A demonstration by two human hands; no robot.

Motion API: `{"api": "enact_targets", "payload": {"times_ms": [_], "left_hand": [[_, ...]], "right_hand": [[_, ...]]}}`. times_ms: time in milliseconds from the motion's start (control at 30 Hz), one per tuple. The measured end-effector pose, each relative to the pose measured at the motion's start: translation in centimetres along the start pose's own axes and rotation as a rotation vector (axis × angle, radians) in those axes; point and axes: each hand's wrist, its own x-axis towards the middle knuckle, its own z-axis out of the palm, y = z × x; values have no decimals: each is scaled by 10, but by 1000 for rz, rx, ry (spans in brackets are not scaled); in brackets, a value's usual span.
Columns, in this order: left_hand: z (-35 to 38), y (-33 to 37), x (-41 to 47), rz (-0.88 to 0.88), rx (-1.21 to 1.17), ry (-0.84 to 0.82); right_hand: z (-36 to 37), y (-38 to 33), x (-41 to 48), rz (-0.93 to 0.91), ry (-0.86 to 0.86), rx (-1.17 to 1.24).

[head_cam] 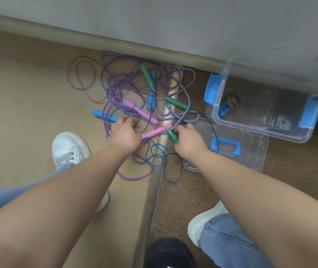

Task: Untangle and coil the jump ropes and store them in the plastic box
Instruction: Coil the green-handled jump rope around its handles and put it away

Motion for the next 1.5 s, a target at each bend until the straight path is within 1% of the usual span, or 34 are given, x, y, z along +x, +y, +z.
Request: {"api": "enact_targets", "payload": {"times_ms": [67,133,233,300,333,367,433,500,533,600,700,767,833,900,933,967,1033,1067,1133,1200,1233,1267,1333,1367,1400,1500], "left_hand": [[1,-3,3,33,37,-43],[4,-1,2,92,-13,-57],[13,8,-6,232,-97,-110],[21,16,-11,275,-142,-209],[22,23,-15,255,-206,-267],[24,29,-19,203,-324,-310],[24,39,-23,41,-671,-329],[22,46,-26,-124,-933,-372],[21,49,-27,-162,-996,-408],[20,52,-32,-173,-1068,-451],[17,60,-38,-172,-1117,-452],[11,62,-42,-192,-1056,-406],[8,58,-45,-163,-891,-326],[5,48,-46,-113,-700,-211],[3,44,-46,-109,-672,-160],[1,40,-45,-121,-713,-133],[-5,40,-44,-159,-901,-143],[-8,40,-43,-157,-955,-146],[-10,38,-38,-116,-951,-105],[-12,38,-36,-62,-905,-68],[-12,38,-36,-29,-865,-89],[-13,39,-37,30,-777,-149],[-15,47,-46,180,-474,-309],[-15,53,-51,233,-354,-355],[-16,60,-56,265,-297,-365],[-26,88,-72,317,-390,-298]], "right_hand": [[1,-1,2,13,-12,-13],[0,-2,2,17,-33,22],[-6,-7,-2,10,-26,229],[-12,-10,-6,5,-25,370],[-16,-11,-10,2,-36,441],[-20,-12,-13,-3,-50,518],[-28,-10,-19,-32,-66,631],[-35,-5,-26,-68,-86,655],[-38,-3,-30,-82,-91,647],[-43,2,-38,-111,-85,628],[-48,2,-48,-159,-54,589],[-53,2,-53,-165,-37,502],[-56,6,-56,-133,-27,392],[-57,15,-57,-68,-20,295],[-57,20,-58,-33,-8,268],[-56,26,-58,6,12,269],[-55,37,-56,83,56,308],[-55,40,-55,118,63,315],[-54,45,-54,169,37,275],[-54,44,-53,181,-11,211],[-54,41,-54,168,-27,227],[-55,35,-54,143,-41,294],[-62,16,-58,74,-42,526],[-69,4,-62,28,-22,627],[-78,-10,-67,-22,15,706],[-110,-45,-87,-149,245,808]]}}
